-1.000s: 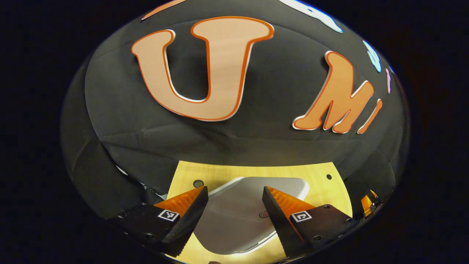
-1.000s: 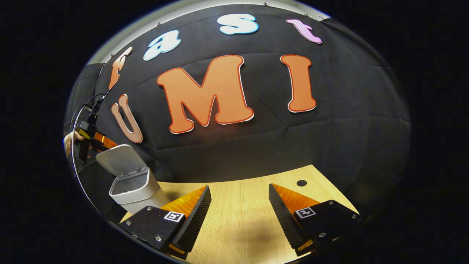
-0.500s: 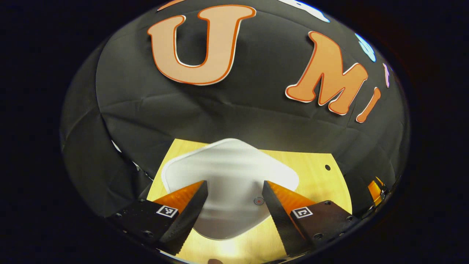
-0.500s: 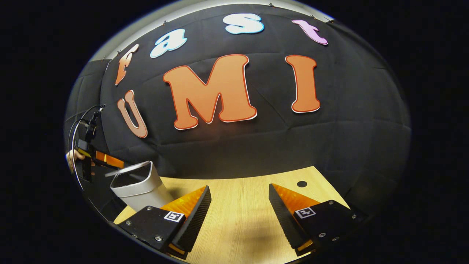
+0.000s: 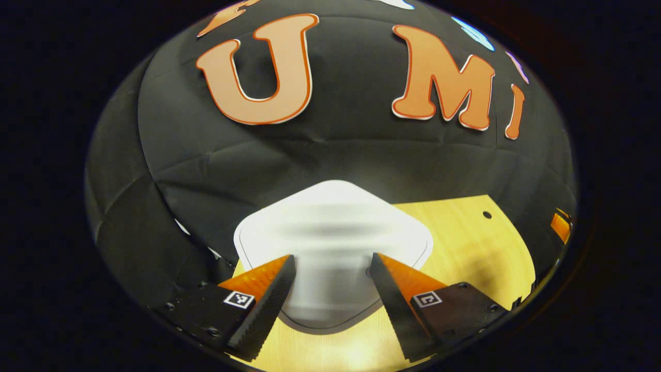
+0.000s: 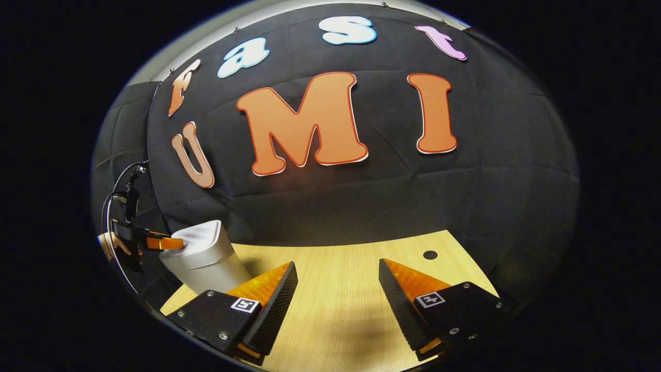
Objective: Press the lid of the desktop garbage bin to open it, pick up the crumpled paper on the desktop and throw it into the bin, then pick up the pop can on the desktop and drop it into the bin, and finally close the garbage bin lid.
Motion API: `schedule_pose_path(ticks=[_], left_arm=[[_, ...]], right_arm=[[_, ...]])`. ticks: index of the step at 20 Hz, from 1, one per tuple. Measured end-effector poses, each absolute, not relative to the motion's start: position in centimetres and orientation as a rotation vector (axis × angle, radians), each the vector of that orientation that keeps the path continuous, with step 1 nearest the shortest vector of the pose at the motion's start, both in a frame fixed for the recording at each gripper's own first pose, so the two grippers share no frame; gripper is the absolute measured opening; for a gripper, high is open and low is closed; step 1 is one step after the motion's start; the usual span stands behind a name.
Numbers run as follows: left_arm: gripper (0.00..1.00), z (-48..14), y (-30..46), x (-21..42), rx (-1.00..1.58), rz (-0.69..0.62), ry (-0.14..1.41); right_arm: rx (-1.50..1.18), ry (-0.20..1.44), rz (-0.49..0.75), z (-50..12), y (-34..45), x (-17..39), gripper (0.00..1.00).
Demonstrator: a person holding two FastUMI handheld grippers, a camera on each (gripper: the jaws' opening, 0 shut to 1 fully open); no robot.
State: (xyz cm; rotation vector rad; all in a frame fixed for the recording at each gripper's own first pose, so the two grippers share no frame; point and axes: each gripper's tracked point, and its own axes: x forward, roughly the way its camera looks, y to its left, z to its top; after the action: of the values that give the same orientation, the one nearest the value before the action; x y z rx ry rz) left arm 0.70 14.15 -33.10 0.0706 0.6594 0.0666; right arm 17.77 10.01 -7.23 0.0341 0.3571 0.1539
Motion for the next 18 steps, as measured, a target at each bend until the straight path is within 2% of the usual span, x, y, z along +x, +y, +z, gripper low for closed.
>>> schedule_pose_path(ticks=[6, 12, 15, 16, 18], left_arm=[[0.95, -32.7, 14.2, 0.9, 0.041, 0.069, 0.63], [0.97, -31.9, 14.8, 0.8, 0.08, 0.15, 0.6], [0.97, -30.0, 13.5, 1.6, 0.082, 0.141, 0.521], [0.97, -29.1, 12.9, 1.8, 0.081, 0.136, 0.485], [0.96, -28.1, 11.8, 1.8, 0.08, 0.126, 0.44]], right_arm=[[0.031, 0.353, 0.141, -7.1, 9.4, 17.5, 0.94], [0.034, 0.329, 0.121, -5.8, 9.0, 17.5, 0.94], [0.03, 0.304, 0.116, -4.5, 9.1, 17.6, 0.94], [0.025, 0.295, 0.115, -4.1, 9.2, 17.6, 1.0], [0.017, 0.282, 0.116, -3.7, 9.5, 17.7, 1.0]])
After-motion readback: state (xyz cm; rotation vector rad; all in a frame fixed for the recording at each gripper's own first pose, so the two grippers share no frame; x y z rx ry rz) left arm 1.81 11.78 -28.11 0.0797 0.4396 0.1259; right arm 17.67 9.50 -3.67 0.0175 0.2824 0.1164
